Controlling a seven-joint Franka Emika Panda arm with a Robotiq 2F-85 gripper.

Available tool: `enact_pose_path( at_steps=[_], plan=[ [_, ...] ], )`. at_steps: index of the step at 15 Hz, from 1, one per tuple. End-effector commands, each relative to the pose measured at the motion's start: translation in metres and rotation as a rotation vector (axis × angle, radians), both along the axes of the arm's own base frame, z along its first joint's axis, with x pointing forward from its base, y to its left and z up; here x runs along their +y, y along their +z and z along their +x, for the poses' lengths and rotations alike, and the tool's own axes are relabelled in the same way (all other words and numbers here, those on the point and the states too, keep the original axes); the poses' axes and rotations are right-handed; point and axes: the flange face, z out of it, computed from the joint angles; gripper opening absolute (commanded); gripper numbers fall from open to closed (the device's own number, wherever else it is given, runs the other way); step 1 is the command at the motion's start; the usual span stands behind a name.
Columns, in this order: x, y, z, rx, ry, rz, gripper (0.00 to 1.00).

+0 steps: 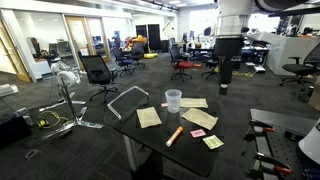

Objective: Put the marker in the cup

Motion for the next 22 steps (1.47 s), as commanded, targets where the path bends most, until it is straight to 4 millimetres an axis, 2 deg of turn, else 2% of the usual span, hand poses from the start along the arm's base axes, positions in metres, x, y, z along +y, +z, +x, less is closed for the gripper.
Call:
enact_pose_path(
  at_steps=[1, 6, 10, 13, 16, 22],
  plan=[
    [0.006, 0.005, 0.017, -0.072, 0.082, -0.010, 1.00],
    [0.017, 0.006, 0.057, -0.173, 0.234, -0.046, 1.00],
    [0.035, -0.004, 0.089, -0.168, 0.434, -0.102, 1.00],
    [0.044, -0.021, 0.107, -0.155, 0.604, -0.124, 1.00],
    [0.043, -0.042, 0.124, -0.174, 0.741, -0.130, 1.00],
    [0.027, -0.092, 0.146, -0.103, 0.933, -0.098, 1.00]
  ],
)
